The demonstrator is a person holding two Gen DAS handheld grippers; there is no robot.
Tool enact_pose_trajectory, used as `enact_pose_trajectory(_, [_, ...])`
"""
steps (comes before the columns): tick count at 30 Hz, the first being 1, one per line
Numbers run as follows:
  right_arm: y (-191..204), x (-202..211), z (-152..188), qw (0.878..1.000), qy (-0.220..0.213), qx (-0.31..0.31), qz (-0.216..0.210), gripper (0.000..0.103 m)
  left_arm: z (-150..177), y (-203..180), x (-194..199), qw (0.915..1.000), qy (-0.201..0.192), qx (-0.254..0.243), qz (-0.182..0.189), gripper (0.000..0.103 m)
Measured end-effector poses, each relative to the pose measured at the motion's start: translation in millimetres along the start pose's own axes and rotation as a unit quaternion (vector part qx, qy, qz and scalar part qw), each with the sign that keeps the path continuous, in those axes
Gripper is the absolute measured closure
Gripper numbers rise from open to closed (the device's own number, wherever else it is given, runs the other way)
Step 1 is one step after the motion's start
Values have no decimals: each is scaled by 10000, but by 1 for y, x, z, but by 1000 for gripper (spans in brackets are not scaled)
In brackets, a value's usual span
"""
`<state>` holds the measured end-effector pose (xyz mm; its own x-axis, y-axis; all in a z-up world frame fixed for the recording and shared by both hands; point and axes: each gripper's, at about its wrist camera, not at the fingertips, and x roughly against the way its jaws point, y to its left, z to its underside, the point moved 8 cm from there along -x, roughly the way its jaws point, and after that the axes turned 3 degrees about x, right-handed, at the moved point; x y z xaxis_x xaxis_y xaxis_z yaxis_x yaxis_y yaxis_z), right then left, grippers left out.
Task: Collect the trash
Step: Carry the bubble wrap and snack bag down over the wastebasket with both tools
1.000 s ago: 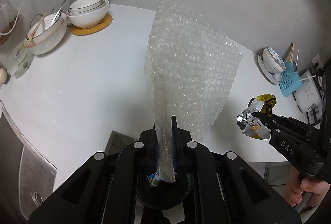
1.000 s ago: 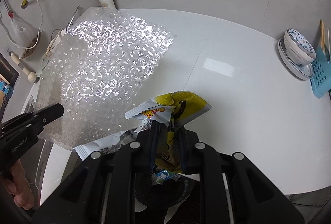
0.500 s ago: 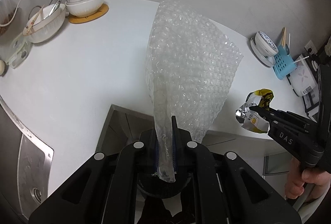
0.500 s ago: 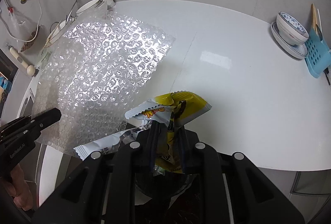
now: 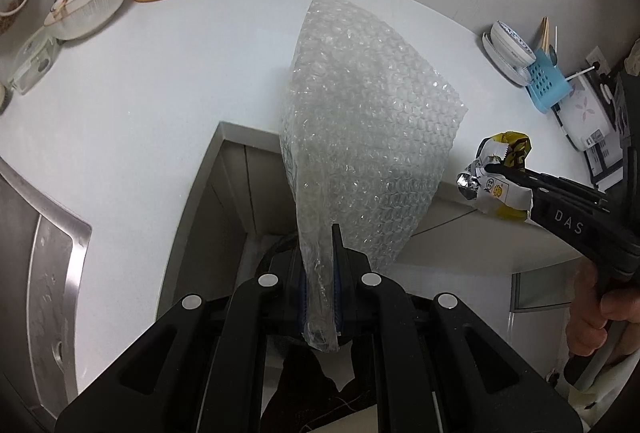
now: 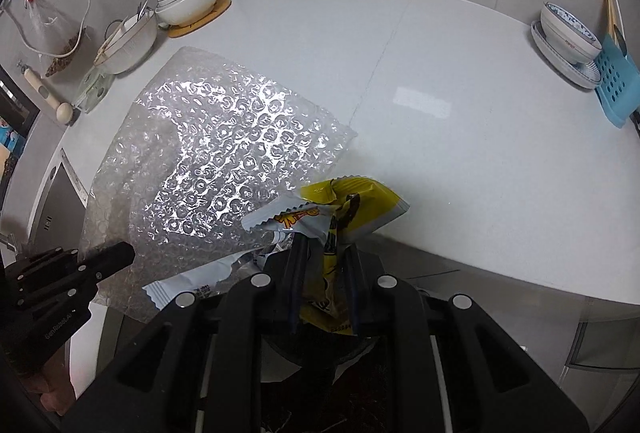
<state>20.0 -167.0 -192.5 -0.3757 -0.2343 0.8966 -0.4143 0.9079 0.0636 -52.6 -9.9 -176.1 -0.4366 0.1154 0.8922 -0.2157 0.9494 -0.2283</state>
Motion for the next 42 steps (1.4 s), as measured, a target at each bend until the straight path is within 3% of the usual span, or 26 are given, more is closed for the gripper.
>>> enact_pose_trajectory(11, [7, -33, 49, 9993, 362, 29, -58, 87, 43, 10, -36, 9988, 439, -182, -67, 95])
enact_pose_trajectory(27, [5, -95, 111, 9960, 810, 185, -324, 86, 91, 22, -120, 9923, 1090, -545, -235, 95])
enact_pose_trajectory(42, [-8, -145, 140, 9927, 1168, 112, -276, 86, 131, 11, -195, 9805, 1705, -918, -341, 95])
